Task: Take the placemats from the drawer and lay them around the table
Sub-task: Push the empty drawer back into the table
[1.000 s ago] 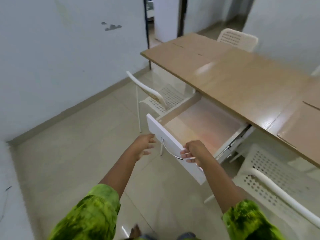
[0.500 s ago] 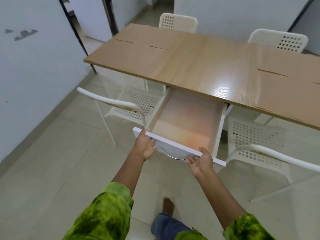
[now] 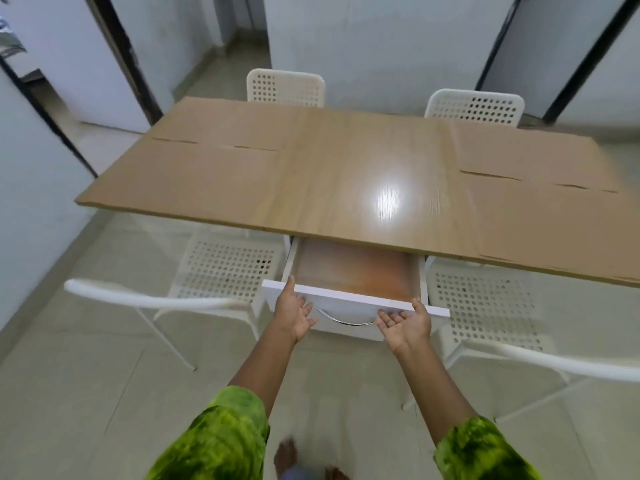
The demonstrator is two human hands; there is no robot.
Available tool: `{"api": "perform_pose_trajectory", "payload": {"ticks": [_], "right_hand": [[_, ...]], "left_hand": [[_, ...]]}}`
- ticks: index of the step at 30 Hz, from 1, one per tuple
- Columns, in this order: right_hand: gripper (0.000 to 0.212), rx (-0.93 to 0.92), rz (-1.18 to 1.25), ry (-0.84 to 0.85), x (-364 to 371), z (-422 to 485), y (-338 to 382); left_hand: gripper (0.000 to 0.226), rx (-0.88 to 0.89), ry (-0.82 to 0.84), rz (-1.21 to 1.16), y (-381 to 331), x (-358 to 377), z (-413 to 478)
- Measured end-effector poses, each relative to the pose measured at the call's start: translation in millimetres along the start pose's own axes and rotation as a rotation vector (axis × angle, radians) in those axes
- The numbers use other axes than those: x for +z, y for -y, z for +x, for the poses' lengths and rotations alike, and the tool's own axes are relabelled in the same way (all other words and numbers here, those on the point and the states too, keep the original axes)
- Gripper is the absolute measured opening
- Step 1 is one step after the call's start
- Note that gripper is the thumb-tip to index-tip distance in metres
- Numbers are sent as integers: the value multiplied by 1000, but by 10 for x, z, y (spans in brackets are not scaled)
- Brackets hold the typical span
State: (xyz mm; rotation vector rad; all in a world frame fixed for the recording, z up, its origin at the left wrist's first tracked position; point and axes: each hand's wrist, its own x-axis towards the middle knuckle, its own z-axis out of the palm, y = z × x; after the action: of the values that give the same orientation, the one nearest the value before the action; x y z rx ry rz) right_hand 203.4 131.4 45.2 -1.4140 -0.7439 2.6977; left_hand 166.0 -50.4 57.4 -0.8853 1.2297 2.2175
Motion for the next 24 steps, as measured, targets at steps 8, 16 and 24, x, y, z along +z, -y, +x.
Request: {"api": "perform_pose_trajectory", "payload": {"ticks": [8, 16, 24], "right_hand": [[65, -107, 115, 9, 560, 451, 192], [68, -150, 167, 18, 1000, 784, 277], [66, -165, 149, -31, 1048, 827, 205]], "left_hand": [[77, -100, 69, 59, -544, 291, 695], [85, -130, 124, -7, -916, 463, 1172], [75, -170, 92, 38, -882, 357, 1300]]}}
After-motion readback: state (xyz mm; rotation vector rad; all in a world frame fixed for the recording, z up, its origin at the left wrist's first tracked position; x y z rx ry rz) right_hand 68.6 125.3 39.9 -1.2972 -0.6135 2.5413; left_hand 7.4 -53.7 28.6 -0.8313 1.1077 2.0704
